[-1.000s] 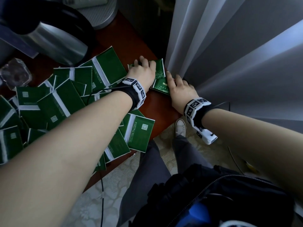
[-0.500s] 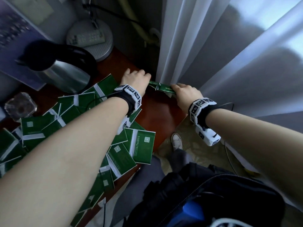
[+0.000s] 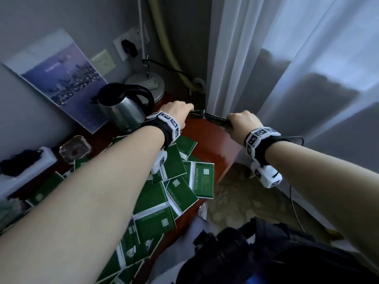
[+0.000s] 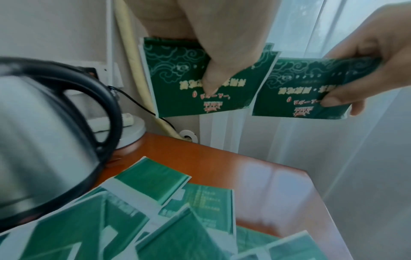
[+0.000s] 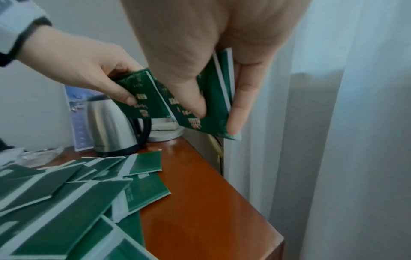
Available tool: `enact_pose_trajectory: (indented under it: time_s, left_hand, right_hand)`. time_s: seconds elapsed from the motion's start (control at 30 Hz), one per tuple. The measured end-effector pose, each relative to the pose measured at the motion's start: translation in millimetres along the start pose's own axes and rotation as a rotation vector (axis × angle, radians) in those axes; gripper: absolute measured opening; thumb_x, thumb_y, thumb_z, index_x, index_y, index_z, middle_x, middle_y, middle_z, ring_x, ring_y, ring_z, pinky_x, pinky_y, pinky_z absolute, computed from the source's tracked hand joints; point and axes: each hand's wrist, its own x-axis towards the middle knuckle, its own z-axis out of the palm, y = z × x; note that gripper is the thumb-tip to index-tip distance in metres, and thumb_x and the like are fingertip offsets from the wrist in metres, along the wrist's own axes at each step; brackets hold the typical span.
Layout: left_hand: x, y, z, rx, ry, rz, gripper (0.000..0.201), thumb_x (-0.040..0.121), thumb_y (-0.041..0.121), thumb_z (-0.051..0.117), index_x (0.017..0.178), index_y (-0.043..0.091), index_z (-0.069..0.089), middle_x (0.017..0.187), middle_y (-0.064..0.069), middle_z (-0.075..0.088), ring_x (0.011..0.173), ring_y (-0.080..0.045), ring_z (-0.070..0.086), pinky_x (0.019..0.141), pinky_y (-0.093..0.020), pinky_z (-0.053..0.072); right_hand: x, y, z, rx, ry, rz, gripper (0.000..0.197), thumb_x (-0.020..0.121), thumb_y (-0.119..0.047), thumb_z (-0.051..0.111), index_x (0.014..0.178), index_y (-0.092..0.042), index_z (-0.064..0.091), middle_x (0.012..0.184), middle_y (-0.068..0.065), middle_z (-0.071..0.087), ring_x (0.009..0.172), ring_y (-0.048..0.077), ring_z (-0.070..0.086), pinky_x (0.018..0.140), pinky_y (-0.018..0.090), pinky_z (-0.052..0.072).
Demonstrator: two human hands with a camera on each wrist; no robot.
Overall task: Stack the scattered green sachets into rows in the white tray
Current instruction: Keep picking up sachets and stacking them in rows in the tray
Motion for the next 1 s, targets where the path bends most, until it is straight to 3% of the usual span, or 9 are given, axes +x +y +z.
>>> enact_pose_trajectory:
  time_s: [0.2,0.33,0.5,0.7,0.93,1.0]
  left_hand:
    - [-112.2,-11.0,11.6,-0.025,0.088,-0.162,0.020,0.099,0.018,0.046,0.118,0.016,0.047,0.110,-0.013,0.066,0.095,-0.038,0.063,0.070,-0.041,0.047]
    - [-201.5,-21.5,35.7,-0.028,0.066,-0.253,0.025,0.103,0.031,0.043,0.118,0.013,0.051,0.115,-0.012,0.063,0.101,-0.037,0.062,0.075,-0.042,0.049]
    - [-303.7,-67.4,58.5,-0.031,0.073,-0.403,0.028,0.099,0.028,0.053,0.123,0.014,0.059,0.114,-0.010,0.056,0.103,-0.035,0.061,0.083,-0.046,0.053]
    - [-423.6,-133.0,78.7,-0.035,0.069,-0.610,0.020,0.094,0.020,0.062,0.113,0.014,0.063,0.107,-0.009,0.061,0.100,-0.035,0.063,0.075,-0.040,0.052]
    - [-556.9,-216.5,125.8,-0.026,-0.046,-0.761,0.035,0.093,0.024,0.057,0.127,0.030,0.059,0.121,-0.005,0.065,0.106,-0.032,0.063,0.082,-0.037,0.054]
    - [-590.1,-241.4,135.9,-0.049,-0.076,-0.759,0.033,0.092,0.028,0.058,0.124,0.029,0.062,0.115,-0.007,0.067,0.103,-0.032,0.064,0.076,-0.034,0.051]
  right_hand:
    - [-69.3,-55.8,-8.0,0.094,0.118,-0.139,0.015,0.090,-0.019,0.058,0.101,-0.012,0.064,0.081,0.010,0.056,0.079,0.037,0.061,0.065,0.034,0.046]
    - [-115.0,-106.7,6.1,0.120,0.112,-0.223,0.015,0.089,-0.026,0.059,0.101,-0.018,0.065,0.085,0.009,0.061,0.084,0.035,0.063,0.068,0.035,0.048]
    - [-151.3,-194.2,14.8,0.072,0.057,-0.382,0.013,0.090,-0.028,0.060,0.099,-0.019,0.063,0.081,0.003,0.057,0.083,0.032,0.063,0.066,0.031,0.046]
    - [-190.3,-317.9,24.7,0.027,0.039,-0.575,0.016,0.090,-0.031,0.059,0.102,-0.020,0.061,0.087,0.005,0.060,0.086,0.032,0.064,0.068,0.033,0.045]
    - [-225.8,-469.6,61.7,0.009,0.006,-0.676,0.019,0.090,-0.035,0.060,0.105,-0.022,0.060,0.092,0.008,0.064,0.089,0.032,0.063,0.067,0.033,0.046]
    - [-236.5,-510.5,76.6,0.024,-0.006,-0.676,0.020,0.091,-0.036,0.060,0.106,-0.023,0.060,0.094,0.009,0.066,0.089,0.031,0.063,0.068,0.033,0.047]
